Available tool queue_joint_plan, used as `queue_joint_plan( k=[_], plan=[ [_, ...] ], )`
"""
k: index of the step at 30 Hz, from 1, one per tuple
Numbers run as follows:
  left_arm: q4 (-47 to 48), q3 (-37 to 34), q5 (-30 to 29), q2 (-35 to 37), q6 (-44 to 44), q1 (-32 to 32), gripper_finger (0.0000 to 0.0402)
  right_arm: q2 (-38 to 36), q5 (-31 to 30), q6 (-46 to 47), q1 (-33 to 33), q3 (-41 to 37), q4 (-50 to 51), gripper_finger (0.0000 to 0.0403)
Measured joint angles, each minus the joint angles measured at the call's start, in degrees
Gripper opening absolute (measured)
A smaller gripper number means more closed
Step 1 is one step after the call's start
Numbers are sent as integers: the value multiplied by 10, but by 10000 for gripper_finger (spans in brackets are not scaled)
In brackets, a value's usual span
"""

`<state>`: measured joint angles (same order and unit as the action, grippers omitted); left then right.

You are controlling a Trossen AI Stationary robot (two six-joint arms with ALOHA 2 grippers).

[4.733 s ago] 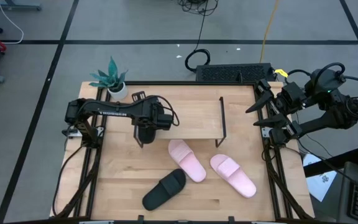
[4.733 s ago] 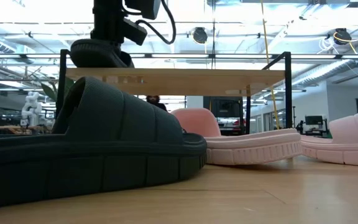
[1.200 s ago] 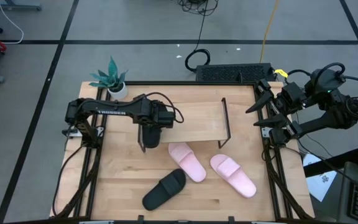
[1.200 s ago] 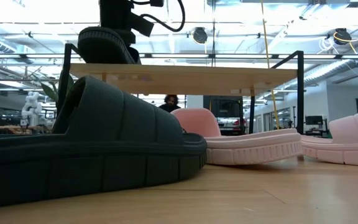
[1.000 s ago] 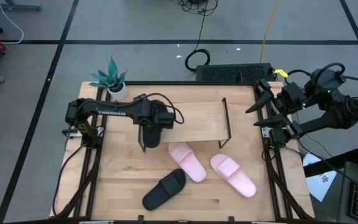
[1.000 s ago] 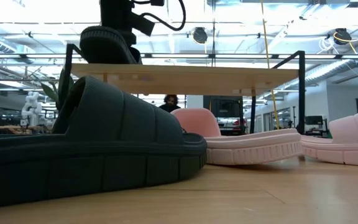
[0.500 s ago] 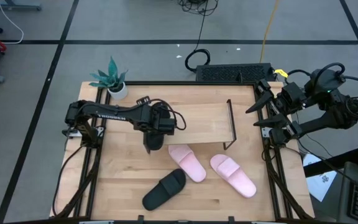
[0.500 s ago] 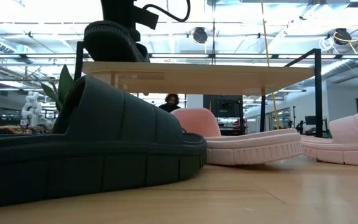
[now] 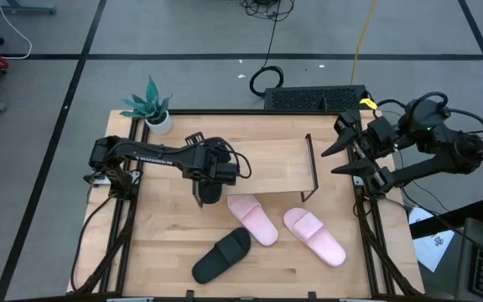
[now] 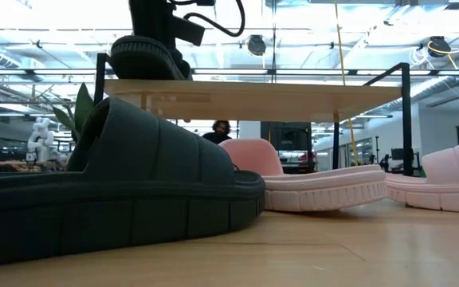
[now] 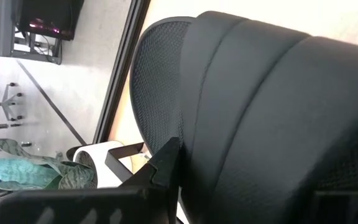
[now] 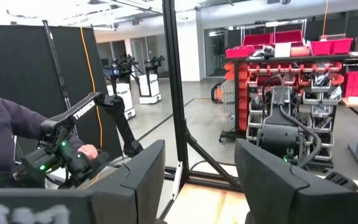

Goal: Pick and place slides into the shelf
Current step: Put the left black slipper on the shelf

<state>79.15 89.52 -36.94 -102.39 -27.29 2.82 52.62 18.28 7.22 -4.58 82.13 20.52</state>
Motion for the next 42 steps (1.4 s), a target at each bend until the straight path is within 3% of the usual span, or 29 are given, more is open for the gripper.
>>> queue_joint_plan(
  k=[11, 17, 25, 36, 42],
  plan=[
    [-7, 0, 2, 0, 21, 8, 83, 0, -1, 0, 0, -1, -2, 183],
    [-9, 0, 2, 0, 84, 8, 83, 0, -1, 0, 0, -1, -2, 183],
    [-16, -1, -10, 0, 94, 10, 83, 0, -2, 0, 0, -1, -2, 183],
    [-35, 11, -2, -1, 173, 39, 83, 0, -2, 0, 0, -1, -2, 183],
    [-40, 12, -6, -1, 162, 35, 83, 0, -2, 0, 0, -1, -1, 183]
  ],
)
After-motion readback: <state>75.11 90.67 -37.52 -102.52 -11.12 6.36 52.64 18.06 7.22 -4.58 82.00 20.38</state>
